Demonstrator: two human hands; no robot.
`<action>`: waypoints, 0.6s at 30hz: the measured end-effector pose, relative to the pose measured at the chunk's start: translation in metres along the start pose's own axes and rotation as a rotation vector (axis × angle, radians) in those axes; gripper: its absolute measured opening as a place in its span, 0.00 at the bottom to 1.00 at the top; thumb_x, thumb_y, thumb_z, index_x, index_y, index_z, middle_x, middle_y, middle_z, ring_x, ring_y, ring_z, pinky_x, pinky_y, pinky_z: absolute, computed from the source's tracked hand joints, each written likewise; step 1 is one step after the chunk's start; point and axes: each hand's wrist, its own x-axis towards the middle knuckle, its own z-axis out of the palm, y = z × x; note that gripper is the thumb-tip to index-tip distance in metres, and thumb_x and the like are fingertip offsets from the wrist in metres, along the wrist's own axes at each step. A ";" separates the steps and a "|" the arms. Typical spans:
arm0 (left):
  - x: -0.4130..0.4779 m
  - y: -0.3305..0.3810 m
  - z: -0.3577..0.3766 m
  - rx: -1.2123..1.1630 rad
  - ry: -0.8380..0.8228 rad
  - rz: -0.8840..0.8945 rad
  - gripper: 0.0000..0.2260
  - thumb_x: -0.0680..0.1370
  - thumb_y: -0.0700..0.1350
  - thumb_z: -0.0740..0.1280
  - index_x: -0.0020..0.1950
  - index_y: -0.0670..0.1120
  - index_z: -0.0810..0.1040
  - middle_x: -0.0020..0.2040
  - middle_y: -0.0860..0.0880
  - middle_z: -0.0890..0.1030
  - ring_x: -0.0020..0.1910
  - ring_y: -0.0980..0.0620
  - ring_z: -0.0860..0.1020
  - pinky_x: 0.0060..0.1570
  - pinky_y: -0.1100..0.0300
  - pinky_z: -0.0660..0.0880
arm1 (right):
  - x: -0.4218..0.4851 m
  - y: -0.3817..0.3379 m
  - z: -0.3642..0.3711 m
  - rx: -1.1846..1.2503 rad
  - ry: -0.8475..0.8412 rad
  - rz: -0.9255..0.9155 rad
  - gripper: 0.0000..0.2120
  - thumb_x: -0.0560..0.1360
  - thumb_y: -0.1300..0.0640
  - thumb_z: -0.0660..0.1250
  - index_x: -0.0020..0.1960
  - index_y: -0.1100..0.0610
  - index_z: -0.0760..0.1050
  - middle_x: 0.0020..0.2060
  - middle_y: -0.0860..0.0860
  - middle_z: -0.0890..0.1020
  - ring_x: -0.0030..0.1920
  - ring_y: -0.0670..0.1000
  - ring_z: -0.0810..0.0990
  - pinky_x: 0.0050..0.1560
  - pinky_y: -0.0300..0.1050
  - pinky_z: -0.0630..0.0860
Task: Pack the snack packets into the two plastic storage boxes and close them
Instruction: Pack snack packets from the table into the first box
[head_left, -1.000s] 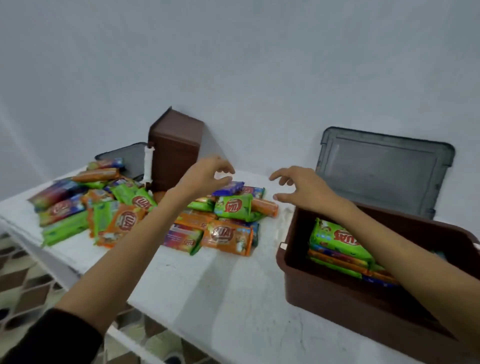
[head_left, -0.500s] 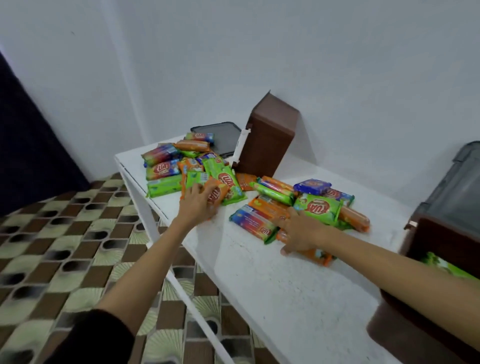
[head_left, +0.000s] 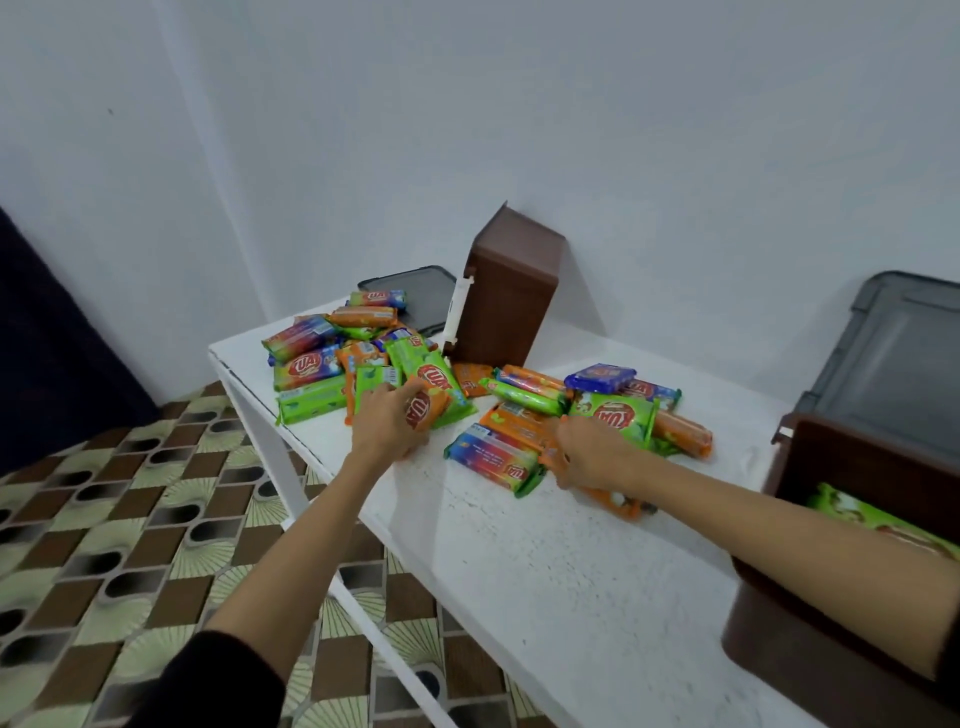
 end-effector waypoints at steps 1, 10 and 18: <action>0.000 0.003 -0.003 -0.004 0.001 0.013 0.33 0.67 0.50 0.75 0.70 0.54 0.67 0.60 0.43 0.75 0.58 0.44 0.73 0.55 0.54 0.74 | -0.001 0.002 -0.005 0.047 0.031 0.015 0.26 0.72 0.54 0.69 0.65 0.59 0.65 0.57 0.56 0.77 0.54 0.54 0.77 0.48 0.44 0.72; 0.002 0.072 -0.052 -0.138 0.092 0.364 0.34 0.64 0.47 0.77 0.68 0.52 0.71 0.59 0.43 0.76 0.56 0.45 0.75 0.55 0.51 0.75 | -0.036 0.053 -0.081 0.165 0.303 0.152 0.29 0.68 0.55 0.72 0.64 0.64 0.69 0.53 0.61 0.79 0.54 0.60 0.77 0.49 0.50 0.74; -0.022 0.196 -0.084 -0.362 -0.068 0.863 0.33 0.63 0.44 0.78 0.66 0.53 0.73 0.56 0.49 0.76 0.51 0.55 0.74 0.49 0.70 0.70 | -0.129 0.122 -0.119 0.100 0.318 0.324 0.36 0.69 0.52 0.72 0.73 0.58 0.63 0.62 0.60 0.75 0.62 0.60 0.72 0.57 0.48 0.70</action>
